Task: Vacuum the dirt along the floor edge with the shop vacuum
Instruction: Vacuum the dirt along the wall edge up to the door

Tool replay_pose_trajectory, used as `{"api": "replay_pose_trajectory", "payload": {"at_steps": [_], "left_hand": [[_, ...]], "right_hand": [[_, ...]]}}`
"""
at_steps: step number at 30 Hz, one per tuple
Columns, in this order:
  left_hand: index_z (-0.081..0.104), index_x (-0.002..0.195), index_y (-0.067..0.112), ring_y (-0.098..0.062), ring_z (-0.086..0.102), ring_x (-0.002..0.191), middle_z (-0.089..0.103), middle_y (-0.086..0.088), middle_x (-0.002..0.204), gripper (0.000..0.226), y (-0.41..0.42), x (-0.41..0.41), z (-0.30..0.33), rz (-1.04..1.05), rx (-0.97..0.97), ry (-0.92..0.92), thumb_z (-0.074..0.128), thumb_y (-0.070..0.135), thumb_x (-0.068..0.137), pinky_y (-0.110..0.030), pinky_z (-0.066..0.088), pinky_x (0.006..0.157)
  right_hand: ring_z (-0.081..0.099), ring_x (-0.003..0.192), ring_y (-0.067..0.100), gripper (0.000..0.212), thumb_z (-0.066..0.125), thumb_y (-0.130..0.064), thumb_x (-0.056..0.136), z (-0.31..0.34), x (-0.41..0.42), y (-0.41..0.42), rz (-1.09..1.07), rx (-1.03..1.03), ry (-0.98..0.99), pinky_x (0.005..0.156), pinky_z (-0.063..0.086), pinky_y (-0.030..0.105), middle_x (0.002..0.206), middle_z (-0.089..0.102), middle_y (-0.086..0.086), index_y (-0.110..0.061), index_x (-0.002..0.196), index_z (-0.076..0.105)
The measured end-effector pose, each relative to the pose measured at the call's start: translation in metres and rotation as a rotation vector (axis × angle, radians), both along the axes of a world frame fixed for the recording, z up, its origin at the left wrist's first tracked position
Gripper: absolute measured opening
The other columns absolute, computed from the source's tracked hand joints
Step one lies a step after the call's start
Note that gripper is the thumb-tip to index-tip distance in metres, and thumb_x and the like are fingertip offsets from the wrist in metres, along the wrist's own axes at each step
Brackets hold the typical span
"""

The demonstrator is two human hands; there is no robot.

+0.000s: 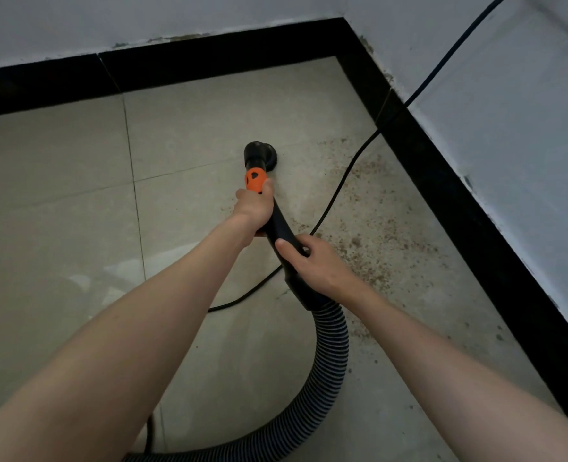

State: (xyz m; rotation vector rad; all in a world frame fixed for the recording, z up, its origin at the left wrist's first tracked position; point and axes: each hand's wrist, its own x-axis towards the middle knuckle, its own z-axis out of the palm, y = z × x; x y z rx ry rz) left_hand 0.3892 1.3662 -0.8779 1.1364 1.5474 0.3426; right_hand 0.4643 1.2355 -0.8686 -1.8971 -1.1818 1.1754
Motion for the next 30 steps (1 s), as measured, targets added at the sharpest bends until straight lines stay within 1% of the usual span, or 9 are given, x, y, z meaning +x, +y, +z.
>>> {"api": "replay_pose_trajectory", "payload": {"at_steps": [3, 7, 10, 13, 18, 20, 22, 27, 30], "left_hand": [[0.032, 0.135, 0.003, -0.028, 0.057, 0.095, 0.054, -0.016, 0.119, 0.058, 0.002, 0.013, -0.001, -0.036, -0.005, -0.022, 0.036, 0.048, 0.098, -0.038, 0.052, 0.071], [0.033, 0.134, 0.003, -0.027, 0.056, 0.09, 0.054, -0.016, 0.116, 0.058, 0.004, 0.038, 0.001, -0.113, 0.006, -0.028, 0.035, 0.049, 0.098, -0.036, 0.05, 0.069], [0.035, 0.134, 0.003, -0.025, 0.056, 0.089, 0.055, -0.014, 0.111, 0.059, 0.009, 0.058, 0.002, -0.159, 0.015, -0.038, 0.037, 0.05, 0.097, -0.036, 0.049, 0.07], [0.038, 0.132, 0.004, -0.026, 0.058, 0.092, 0.057, -0.014, 0.112, 0.06, 0.014, 0.075, 0.0, -0.187, 0.021, -0.051, 0.037, 0.051, 0.097, -0.037, 0.051, 0.072], [0.042, 0.13, 0.004, -0.027, 0.059, 0.096, 0.058, -0.014, 0.113, 0.058, 0.021, 0.099, -0.006, -0.227, 0.038, -0.07, 0.036, 0.052, 0.097, -0.038, 0.052, 0.081], [0.045, 0.127, 0.004, -0.027, 0.059, 0.097, 0.059, -0.014, 0.112, 0.056, 0.024, 0.109, -0.008, -0.235, 0.04, -0.093, 0.037, 0.051, 0.097, -0.038, 0.052, 0.083], [0.048, 0.124, 0.003, -0.026, 0.058, 0.094, 0.059, -0.012, 0.107, 0.054, 0.027, 0.118, -0.008, -0.243, 0.039, -0.118, 0.038, 0.049, 0.097, -0.036, 0.051, 0.078], [0.05, 0.114, 0.004, -0.025, 0.057, 0.089, 0.057, -0.009, 0.095, 0.05, 0.034, 0.14, -0.01, -0.277, 0.043, -0.119, 0.041, 0.05, 0.097, -0.035, 0.048, 0.075], [0.052, 0.114, 0.003, -0.028, 0.061, 0.094, 0.062, -0.012, 0.102, 0.054, 0.037, 0.153, -0.01, -0.311, 0.03, -0.108, 0.043, 0.052, 0.095, -0.037, 0.053, 0.081]], "right_hand": [[0.054, 0.057, 0.01, 0.033, 0.053, -0.045, 0.095, -0.001, 0.009, 0.0, -0.05, 0.013, -0.006, 0.055, 0.041, 0.024, 0.066, 0.056, -0.002, -0.021, 0.072, 0.054], [0.06, 0.065, 0.016, 0.038, 0.053, -0.046, 0.094, -0.001, 0.022, -0.001, -0.141, 0.009, 0.02, 0.061, 0.046, 0.029, 0.073, 0.062, 0.003, -0.009, 0.09, 0.064], [0.065, 0.07, 0.018, 0.036, 0.053, -0.046, 0.093, -0.001, 0.034, 0.002, -0.215, 0.006, 0.033, 0.066, 0.051, 0.032, 0.077, 0.066, 0.003, -0.012, 0.092, 0.066], [0.065, 0.069, 0.017, 0.033, 0.053, -0.048, 0.092, -0.004, 0.046, 0.007, -0.247, 0.011, 0.018, 0.065, 0.051, 0.033, 0.076, 0.066, 0.002, -0.017, 0.085, 0.064], [0.06, 0.064, 0.011, 0.029, 0.053, -0.051, 0.091, -0.01, 0.064, 0.013, -0.292, 0.012, -0.04, 0.058, 0.045, 0.029, 0.071, 0.063, -0.004, -0.026, 0.075, 0.058], [0.062, 0.068, 0.014, 0.031, 0.053, -0.053, 0.09, -0.013, 0.072, 0.016, -0.302, 0.008, -0.056, 0.062, 0.049, 0.033, 0.073, 0.064, -0.002, -0.026, 0.076, 0.059], [0.064, 0.071, 0.018, 0.032, 0.052, -0.055, 0.089, -0.016, 0.078, 0.019, -0.323, 0.009, -0.047, 0.066, 0.052, 0.037, 0.075, 0.064, 0.0, -0.026, 0.078, 0.059], [0.063, 0.077, 0.023, 0.034, 0.049, -0.058, 0.09, -0.019, 0.089, 0.026, -0.367, -0.016, -0.093, 0.068, 0.051, 0.039, 0.079, 0.063, 0.002, -0.026, 0.084, 0.059], [0.064, 0.079, 0.024, 0.037, 0.047, -0.059, 0.09, -0.02, 0.097, 0.028, -0.399, -0.029, -0.119, 0.071, 0.053, 0.041, 0.081, 0.064, 0.003, -0.024, 0.089, 0.06]]}}
